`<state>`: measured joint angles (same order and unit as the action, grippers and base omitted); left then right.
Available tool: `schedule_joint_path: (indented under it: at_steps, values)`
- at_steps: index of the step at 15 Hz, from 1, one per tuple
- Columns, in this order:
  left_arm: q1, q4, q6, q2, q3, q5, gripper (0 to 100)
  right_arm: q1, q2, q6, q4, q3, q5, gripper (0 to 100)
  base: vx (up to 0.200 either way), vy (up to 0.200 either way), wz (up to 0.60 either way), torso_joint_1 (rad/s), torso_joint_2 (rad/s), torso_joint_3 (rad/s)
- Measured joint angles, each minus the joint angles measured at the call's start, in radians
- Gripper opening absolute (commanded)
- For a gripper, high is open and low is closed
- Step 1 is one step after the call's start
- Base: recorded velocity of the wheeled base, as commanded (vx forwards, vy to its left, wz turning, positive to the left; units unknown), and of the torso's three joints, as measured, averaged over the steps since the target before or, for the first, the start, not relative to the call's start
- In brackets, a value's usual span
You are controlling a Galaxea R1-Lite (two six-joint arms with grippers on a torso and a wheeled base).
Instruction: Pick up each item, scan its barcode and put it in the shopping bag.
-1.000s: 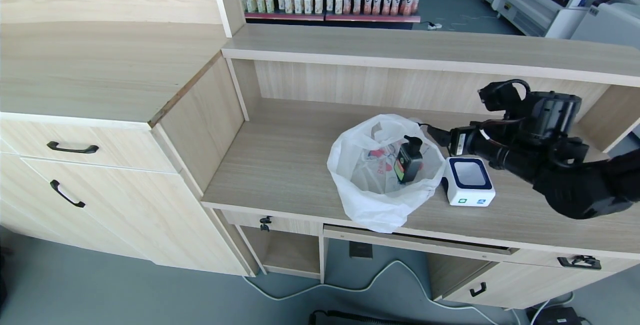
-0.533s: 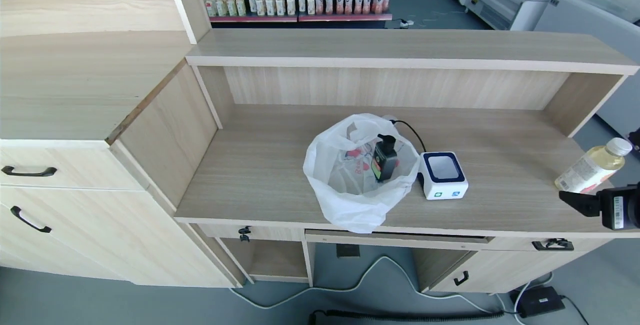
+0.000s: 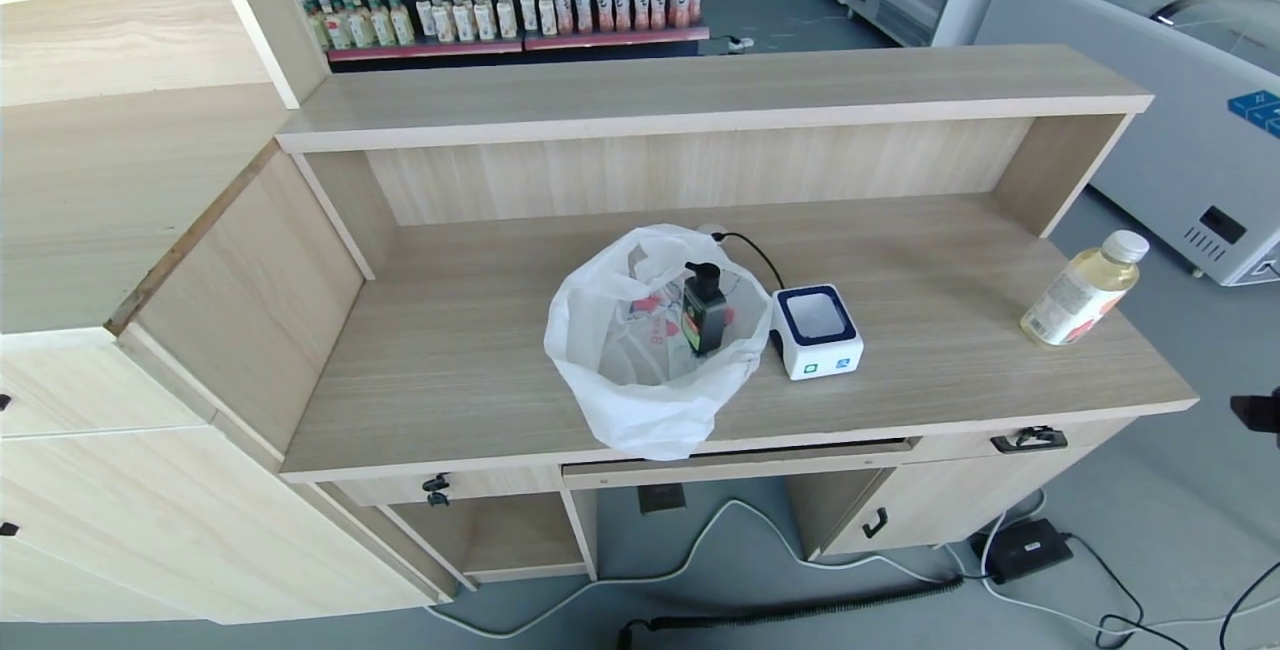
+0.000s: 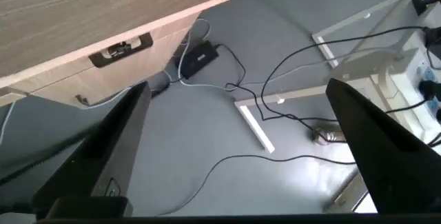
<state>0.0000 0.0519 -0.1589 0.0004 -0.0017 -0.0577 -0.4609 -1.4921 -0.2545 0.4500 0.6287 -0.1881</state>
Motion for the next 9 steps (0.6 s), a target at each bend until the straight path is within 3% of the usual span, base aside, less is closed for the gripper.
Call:
schedule_joint_path:
  at_steps: [3, 6, 9]
  values:
    - [0.000, 0.000, 0.000, 0.000, 0.000, 0.000, 100, -0.027, -0.230, -0.040, 0.205, 0.068, 0.070, 100, 0.000, 0.000, 0.00, 0.000, 0.00, 0.000]
    - [0.000, 0.000, 0.000, 0.000, 0.000, 0.000, 100, -0.047, -0.409, -0.074, 0.277, 0.147, 0.360, 100, 0.000, 0.000, 0.00, 0.000, 0.00, 0.000]
    - [0.000, 0.000, 0.000, 0.000, 0.000, 0.000, 100, -0.050, -0.518, -0.075, 0.307, 0.259, 0.394, 100, 0.000, 0.000, 0.00, 0.000, 0.00, 0.000]
